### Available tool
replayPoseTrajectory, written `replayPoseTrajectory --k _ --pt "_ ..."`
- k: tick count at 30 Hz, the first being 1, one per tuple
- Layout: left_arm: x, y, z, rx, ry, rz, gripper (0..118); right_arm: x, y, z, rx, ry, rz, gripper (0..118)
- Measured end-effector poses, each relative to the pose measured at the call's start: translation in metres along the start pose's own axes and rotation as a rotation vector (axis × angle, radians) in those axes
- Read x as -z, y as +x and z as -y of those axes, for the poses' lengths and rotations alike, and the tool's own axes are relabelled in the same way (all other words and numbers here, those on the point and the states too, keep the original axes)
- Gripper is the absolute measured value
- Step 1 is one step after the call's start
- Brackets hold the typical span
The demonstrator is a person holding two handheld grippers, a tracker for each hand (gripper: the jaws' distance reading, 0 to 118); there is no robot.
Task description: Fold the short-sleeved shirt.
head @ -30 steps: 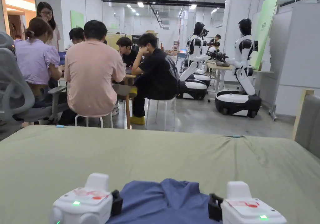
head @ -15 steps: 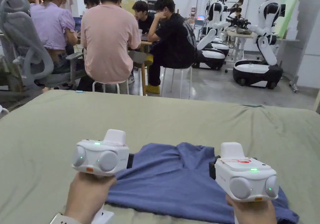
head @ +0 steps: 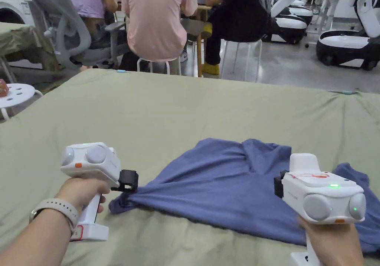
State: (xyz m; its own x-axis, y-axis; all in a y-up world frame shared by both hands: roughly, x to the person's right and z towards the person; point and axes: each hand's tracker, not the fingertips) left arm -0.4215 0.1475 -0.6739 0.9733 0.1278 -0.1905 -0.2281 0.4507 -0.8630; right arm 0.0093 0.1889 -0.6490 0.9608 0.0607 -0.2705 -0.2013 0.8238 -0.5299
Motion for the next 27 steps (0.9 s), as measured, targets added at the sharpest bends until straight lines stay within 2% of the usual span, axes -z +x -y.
replayPoseTrajectory --k 1,2,3,4,5,8,12,14,18,19,20,21,22,24,26,27 --pt "0.006 -0.002 0.002 -0.009 -0.004 0.020 89 0.003 0.000 0.001 0.000 -0.005 -0.001 0" --pt "0.013 -0.004 0.006 -0.030 -0.021 0.056 78 0.007 0.001 0.002 0.001 -0.013 -0.002 0" --pt "0.019 -0.004 0.010 -0.054 -0.050 0.091 53 0.010 0.002 0.004 0.000 -0.019 -0.002 0" --pt "0.024 -0.004 0.010 -0.070 -0.076 0.123 16 0.014 0.004 0.005 -0.002 -0.025 -0.003 0" --pt "0.029 -0.002 0.015 -0.071 -0.092 0.166 7 0.018 0.006 0.005 -0.003 -0.032 -0.001 0" --pt "0.020 0.008 0.022 -0.004 -0.006 0.105 4 0.034 0.023 0.005 -0.022 -0.060 -0.002 0" --pt "-0.011 0.023 0.031 0.083 0.144 0.049 2 0.068 0.070 -0.012 -0.024 -0.102 0.077 0" --pt "-0.023 0.027 0.036 0.080 0.202 0.095 2 0.092 0.099 -0.023 -0.010 -0.129 0.112 0" --pt "-0.028 0.036 0.039 0.108 0.249 0.062 2 0.139 0.132 -0.042 -0.021 -0.152 0.110 0" --pt "-0.028 0.037 0.041 0.122 0.257 0.060 2 0.149 0.135 -0.044 -0.032 -0.113 0.071 12" --pt "-0.026 0.037 0.039 0.123 0.262 0.057 2 0.164 0.139 -0.047 -0.036 -0.098 0.028 42" --pt "-0.026 0.037 0.040 0.124 0.266 0.061 2 0.180 0.139 -0.050 -0.043 -0.136 0.033 82" --pt "-0.026 0.037 0.039 0.126 0.265 0.064 2 0.192 0.138 -0.051 -0.072 -0.200 0.014 118" --pt "-0.024 0.036 0.038 0.128 0.266 0.066 2 0.216 0.137 -0.050 -0.122 -0.152 -0.010 114" --pt "-0.023 0.033 0.035 0.125 0.264 0.070 2 0.236 0.141 -0.050 -0.100 -0.171 0.002 111" --pt "-0.022 0.033 0.033 0.126 0.262 0.069 2 0.245 0.144 -0.048 -0.077 -0.186 -0.025 111"
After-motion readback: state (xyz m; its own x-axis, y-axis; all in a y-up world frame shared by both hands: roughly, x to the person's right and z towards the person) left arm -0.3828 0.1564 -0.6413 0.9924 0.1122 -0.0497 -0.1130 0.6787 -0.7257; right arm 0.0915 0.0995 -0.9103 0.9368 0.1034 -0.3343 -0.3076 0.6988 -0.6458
